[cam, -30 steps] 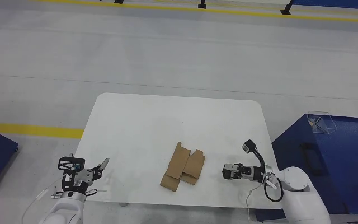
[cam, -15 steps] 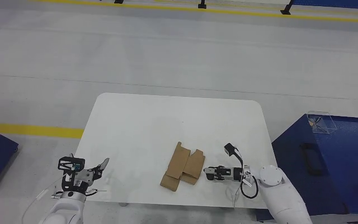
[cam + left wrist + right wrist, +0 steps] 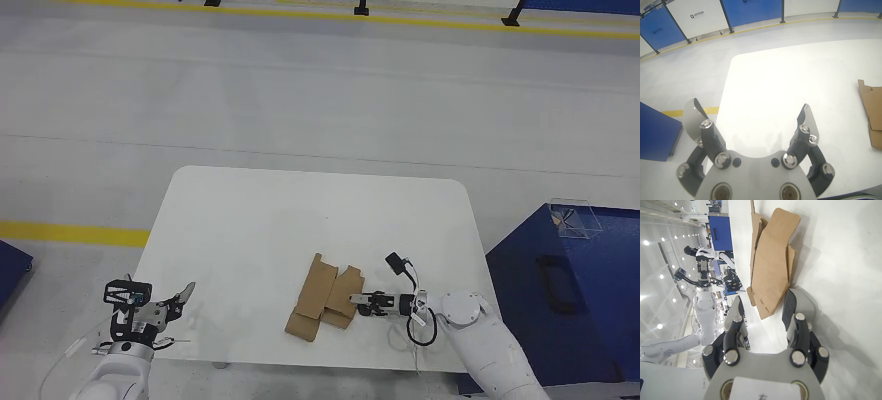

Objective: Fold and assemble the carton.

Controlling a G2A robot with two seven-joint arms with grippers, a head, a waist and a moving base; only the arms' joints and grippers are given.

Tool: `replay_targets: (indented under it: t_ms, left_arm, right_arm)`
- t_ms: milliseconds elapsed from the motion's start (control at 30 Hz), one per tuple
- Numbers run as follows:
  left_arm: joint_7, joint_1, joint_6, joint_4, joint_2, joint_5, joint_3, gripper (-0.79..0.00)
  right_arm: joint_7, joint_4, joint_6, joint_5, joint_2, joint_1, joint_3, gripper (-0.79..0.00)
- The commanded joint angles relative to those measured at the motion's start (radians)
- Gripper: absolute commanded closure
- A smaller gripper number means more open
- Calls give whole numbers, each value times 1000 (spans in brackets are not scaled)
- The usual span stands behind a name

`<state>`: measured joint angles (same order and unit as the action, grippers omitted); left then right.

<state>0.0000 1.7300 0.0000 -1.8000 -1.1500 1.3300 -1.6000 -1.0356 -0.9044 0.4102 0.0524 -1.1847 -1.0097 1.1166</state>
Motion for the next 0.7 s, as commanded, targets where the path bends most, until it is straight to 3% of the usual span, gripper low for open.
replay_targets:
  t_ms: [0, 100, 167, 267, 333, 367, 400, 433, 667]
  left_arm:
    - [0, 0, 0, 0, 0, 0, 0, -785]
    - [0, 0, 0, 0, 0, 0, 0, -785]
    - [0, 0, 0, 0, 0, 0, 0, -785]
    - [0, 0, 0, 0, 0, 0, 0, -785]
    - [0, 0, 0, 0, 0, 0, 0, -785]
    - [0, 0, 0, 0, 0, 0, 0, -785]
    - [0, 0, 0, 0, 0, 0, 0, -785]
    - [0, 0, 0, 0, 0, 0, 0, -785]
    - [0, 0, 0, 0, 0, 0, 0, -785]
  right_arm:
    - [6, 13, 0, -1, -5, 13, -14, -434]
    - [19, 36, -1, -2, -13, 33, -35, -443]
    - [21, 53, -1, 8, -19, 46, -47, -391]
    - [19, 73, 24, 40, -26, 62, -55, -379]
    - [28, 89, 47, 53, -30, 74, -59, -317]
    - [28, 97, 55, 61, -33, 81, -62, -274]
    - [22, 106, 67, 76, -36, 89, -66, -68]
    - [16, 121, 77, 94, -40, 98, -69, 0]
    - [-120, 241, 123, 266, -72, 177, -94, 0]
